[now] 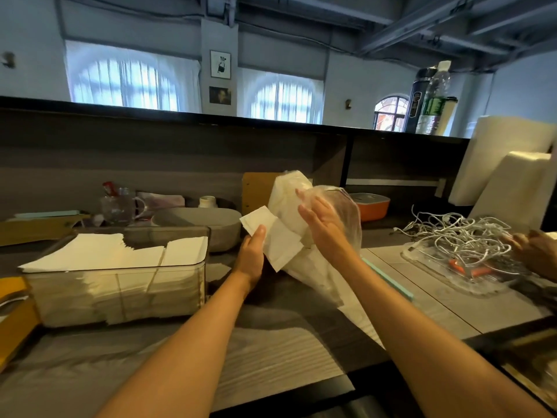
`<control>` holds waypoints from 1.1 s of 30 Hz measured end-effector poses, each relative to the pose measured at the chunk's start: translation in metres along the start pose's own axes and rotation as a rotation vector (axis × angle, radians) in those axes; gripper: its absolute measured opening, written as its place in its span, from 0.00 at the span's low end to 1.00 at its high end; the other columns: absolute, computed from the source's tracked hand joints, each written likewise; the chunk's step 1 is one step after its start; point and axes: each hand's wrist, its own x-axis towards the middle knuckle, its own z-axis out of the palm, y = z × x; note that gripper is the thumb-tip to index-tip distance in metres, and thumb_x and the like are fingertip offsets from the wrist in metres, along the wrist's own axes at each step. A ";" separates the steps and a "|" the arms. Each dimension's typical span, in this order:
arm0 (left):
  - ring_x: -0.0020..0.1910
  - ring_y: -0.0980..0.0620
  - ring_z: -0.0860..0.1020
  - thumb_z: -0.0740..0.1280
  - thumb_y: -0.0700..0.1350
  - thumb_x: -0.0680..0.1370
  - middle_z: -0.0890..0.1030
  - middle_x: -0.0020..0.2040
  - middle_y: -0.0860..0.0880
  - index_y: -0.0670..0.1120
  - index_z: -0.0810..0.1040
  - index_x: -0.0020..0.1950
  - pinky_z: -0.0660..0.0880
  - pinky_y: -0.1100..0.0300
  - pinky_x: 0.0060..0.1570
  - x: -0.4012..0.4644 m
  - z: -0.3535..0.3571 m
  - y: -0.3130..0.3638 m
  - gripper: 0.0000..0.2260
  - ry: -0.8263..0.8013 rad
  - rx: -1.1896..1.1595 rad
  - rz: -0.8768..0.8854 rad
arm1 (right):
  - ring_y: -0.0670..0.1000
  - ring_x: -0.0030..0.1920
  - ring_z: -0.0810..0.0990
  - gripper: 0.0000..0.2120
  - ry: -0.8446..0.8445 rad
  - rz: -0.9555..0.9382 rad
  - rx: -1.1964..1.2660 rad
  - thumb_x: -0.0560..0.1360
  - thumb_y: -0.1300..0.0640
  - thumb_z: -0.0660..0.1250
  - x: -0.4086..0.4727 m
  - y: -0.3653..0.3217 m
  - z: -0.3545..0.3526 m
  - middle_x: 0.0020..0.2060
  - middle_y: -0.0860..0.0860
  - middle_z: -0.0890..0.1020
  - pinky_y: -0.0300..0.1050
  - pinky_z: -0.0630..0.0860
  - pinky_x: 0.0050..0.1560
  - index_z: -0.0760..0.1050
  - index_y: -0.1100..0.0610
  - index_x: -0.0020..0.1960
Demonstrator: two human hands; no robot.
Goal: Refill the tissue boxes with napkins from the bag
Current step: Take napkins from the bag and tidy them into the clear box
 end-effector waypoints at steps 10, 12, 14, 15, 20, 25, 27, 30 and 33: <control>0.64 0.45 0.74 0.55 0.54 0.84 0.74 0.68 0.45 0.46 0.67 0.75 0.72 0.47 0.66 -0.002 -0.002 0.003 0.22 0.122 -0.097 -0.011 | 0.47 0.55 0.72 0.14 -0.018 0.099 -0.252 0.81 0.41 0.58 0.023 -0.002 0.014 0.51 0.44 0.74 0.51 0.74 0.60 0.78 0.46 0.50; 0.68 0.43 0.72 0.55 0.56 0.84 0.73 0.70 0.44 0.47 0.65 0.76 0.67 0.42 0.71 0.000 -0.001 0.001 0.23 0.116 -0.070 -0.028 | 0.49 0.62 0.74 0.21 -0.018 -0.004 -0.306 0.80 0.38 0.56 0.030 0.005 0.016 0.61 0.48 0.75 0.45 0.71 0.60 0.76 0.48 0.64; 0.70 0.42 0.69 0.54 0.57 0.84 0.71 0.72 0.45 0.49 0.64 0.77 0.64 0.42 0.73 0.001 0.000 0.002 0.23 0.100 -0.052 -0.051 | 0.51 0.70 0.69 0.26 -0.077 -0.017 -0.350 0.80 0.35 0.53 0.041 0.005 0.017 0.71 0.49 0.70 0.47 0.67 0.65 0.67 0.45 0.73; 0.71 0.43 0.68 0.54 0.56 0.84 0.70 0.72 0.47 0.49 0.64 0.77 0.62 0.44 0.73 0.002 0.000 0.001 0.22 0.098 -0.046 -0.053 | 0.52 0.73 0.65 0.28 -0.103 -0.003 -0.413 0.79 0.33 0.51 0.046 0.005 0.018 0.74 0.49 0.66 0.50 0.65 0.69 0.63 0.43 0.75; 0.66 0.44 0.72 0.53 0.56 0.84 0.72 0.71 0.45 0.46 0.65 0.76 0.68 0.50 0.66 0.004 0.002 0.001 0.23 0.088 -0.022 -0.064 | 0.53 0.74 0.64 0.28 -0.214 0.095 -0.438 0.80 0.34 0.52 0.052 0.007 0.026 0.74 0.49 0.67 0.53 0.61 0.71 0.63 0.44 0.75; 0.68 0.42 0.69 0.53 0.56 0.85 0.69 0.70 0.44 0.46 0.61 0.78 0.67 0.53 0.61 -0.003 -0.001 0.005 0.24 0.308 0.028 -0.017 | 0.51 0.61 0.73 0.20 -0.262 0.234 -0.318 0.83 0.43 0.54 0.038 -0.006 0.032 0.68 0.54 0.74 0.48 0.67 0.62 0.72 0.52 0.68; 0.67 0.43 0.71 0.54 0.55 0.85 0.70 0.70 0.44 0.47 0.62 0.77 0.69 0.56 0.60 -0.005 -0.002 0.005 0.22 0.343 0.008 0.118 | 0.48 0.58 0.72 0.24 -0.249 0.284 -0.080 0.83 0.41 0.49 0.029 -0.011 0.030 0.65 0.53 0.76 0.46 0.65 0.59 0.75 0.52 0.65; 0.61 0.52 0.75 0.56 0.59 0.79 0.73 0.64 0.48 0.50 0.64 0.73 0.74 0.65 0.54 -0.008 -0.003 0.002 0.25 0.322 0.059 0.331 | 0.48 0.60 0.72 0.24 -0.285 0.288 0.047 0.83 0.41 0.50 0.015 -0.011 0.022 0.62 0.50 0.77 0.49 0.62 0.66 0.77 0.55 0.62; 0.61 0.54 0.76 0.55 0.61 0.78 0.76 0.64 0.48 0.46 0.68 0.73 0.75 0.63 0.59 -0.010 -0.002 0.004 0.28 0.184 0.174 0.379 | 0.51 0.58 0.78 0.16 -0.196 0.163 0.135 0.79 0.46 0.57 0.002 -0.002 0.015 0.53 0.51 0.82 0.50 0.70 0.68 0.80 0.54 0.49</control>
